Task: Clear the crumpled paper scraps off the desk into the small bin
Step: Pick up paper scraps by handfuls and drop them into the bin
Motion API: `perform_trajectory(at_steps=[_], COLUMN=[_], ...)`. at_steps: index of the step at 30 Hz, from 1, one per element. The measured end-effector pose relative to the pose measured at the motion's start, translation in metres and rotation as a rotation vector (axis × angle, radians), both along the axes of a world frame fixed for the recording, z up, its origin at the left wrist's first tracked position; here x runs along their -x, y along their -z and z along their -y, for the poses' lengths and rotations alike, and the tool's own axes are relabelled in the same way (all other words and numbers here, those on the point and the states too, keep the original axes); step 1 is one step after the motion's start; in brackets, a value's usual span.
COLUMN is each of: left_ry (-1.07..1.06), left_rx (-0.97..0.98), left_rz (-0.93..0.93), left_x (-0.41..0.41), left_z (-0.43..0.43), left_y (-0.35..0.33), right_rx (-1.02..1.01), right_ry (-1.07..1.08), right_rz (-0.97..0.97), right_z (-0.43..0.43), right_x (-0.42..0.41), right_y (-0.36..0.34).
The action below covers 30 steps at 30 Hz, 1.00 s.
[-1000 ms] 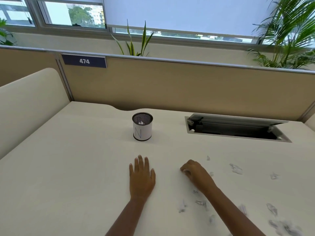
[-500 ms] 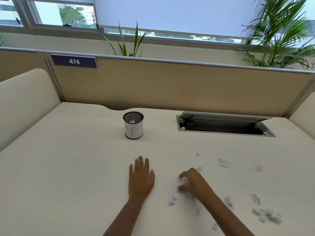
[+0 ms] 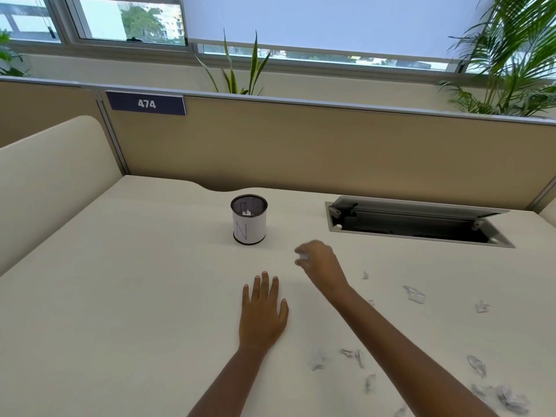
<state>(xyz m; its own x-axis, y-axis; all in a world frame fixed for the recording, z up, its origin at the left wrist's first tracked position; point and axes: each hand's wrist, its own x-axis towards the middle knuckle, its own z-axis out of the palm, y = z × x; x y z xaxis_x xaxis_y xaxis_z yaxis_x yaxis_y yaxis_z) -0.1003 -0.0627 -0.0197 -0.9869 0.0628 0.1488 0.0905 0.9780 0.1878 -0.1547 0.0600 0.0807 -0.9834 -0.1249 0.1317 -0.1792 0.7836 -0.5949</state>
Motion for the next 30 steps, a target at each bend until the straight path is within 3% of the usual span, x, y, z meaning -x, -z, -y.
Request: perform_trajectory(at_steps=[10, 16, 24, 30], left_ry=[-0.007, -0.011, 0.004, 0.009], left_rx=[-0.017, -0.031, -0.041, -0.003], left_rz=[0.068, 0.071, 0.073, 0.080], left_x=[0.011, 0.015, 0.015, 0.013], left_z=[-0.005, -0.007, -0.007, -0.006], left_y=[0.000, 0.001, 0.001, 0.001], right_rx=[-0.045, -0.187, 0.099, 0.088], right_ry=[-0.170, -0.258, -0.078, 0.093], right_rz=[-0.404, -0.293, -0.221, -0.139], right_z=[0.084, 0.104, 0.044, -0.046], right_x=[0.074, 0.104, 0.083, 0.053], right_y=[-0.058, -0.047, -0.017, 0.030])
